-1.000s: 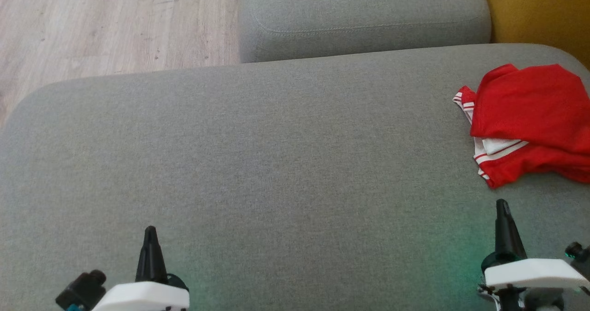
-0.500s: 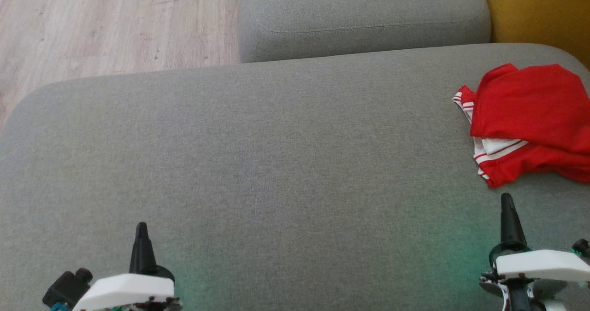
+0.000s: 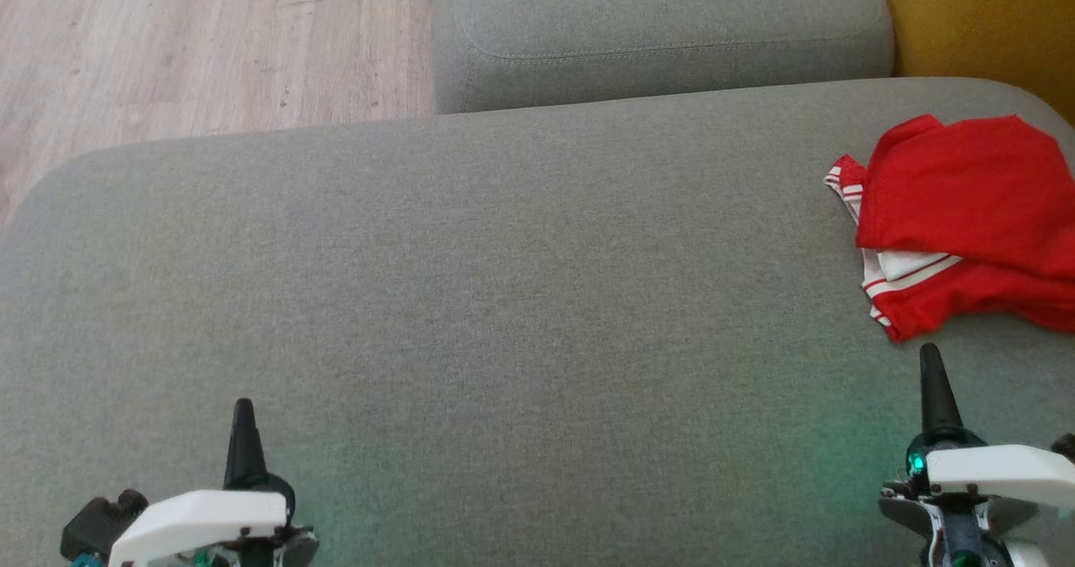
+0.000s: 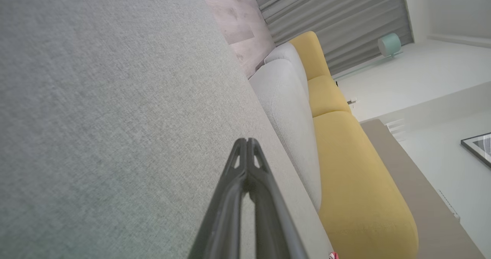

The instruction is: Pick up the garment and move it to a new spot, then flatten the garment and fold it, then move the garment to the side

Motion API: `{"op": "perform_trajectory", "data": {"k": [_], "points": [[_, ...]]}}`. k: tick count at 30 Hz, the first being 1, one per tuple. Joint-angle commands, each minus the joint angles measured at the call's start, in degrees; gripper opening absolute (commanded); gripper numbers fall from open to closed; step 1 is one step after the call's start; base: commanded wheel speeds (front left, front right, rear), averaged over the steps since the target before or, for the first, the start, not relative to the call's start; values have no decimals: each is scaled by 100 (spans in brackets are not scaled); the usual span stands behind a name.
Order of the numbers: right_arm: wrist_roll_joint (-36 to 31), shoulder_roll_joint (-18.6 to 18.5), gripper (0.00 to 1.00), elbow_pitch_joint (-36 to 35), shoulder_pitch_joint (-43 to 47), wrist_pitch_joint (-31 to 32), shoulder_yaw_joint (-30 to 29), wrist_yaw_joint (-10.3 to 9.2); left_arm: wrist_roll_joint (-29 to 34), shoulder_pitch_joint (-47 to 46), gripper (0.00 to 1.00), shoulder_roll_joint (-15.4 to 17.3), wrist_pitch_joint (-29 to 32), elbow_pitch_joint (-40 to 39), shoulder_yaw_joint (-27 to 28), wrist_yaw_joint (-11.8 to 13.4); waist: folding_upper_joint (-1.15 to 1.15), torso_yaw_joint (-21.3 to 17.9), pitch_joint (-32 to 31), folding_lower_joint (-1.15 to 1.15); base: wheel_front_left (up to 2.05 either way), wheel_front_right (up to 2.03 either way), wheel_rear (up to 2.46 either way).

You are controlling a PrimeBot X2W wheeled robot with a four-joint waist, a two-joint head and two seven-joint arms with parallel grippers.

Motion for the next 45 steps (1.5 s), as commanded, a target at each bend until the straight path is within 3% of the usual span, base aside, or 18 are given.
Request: {"op": "perform_trajectory", "data": {"k": [1, 35, 45], "points": [[216, -98, 0, -155, -322, 50, 45, 29, -201, -328, 0, 82, 62, -135, 212, -61, 0, -1, 0, 0, 0, 0, 0], [2408, -71, 0, -30, -715, 608, -187, 39, -2407, -706, 0, 62, 633, 74, 797, -485, 0, -15, -2, 0, 0, 0, 0], [2440, -55, 0, -26, -725, 638, -214, 40, -2436, -717, 0, 44, 666, 80, 836, -494, 0, -15, -2, 0, 0, 0, 0]]}}
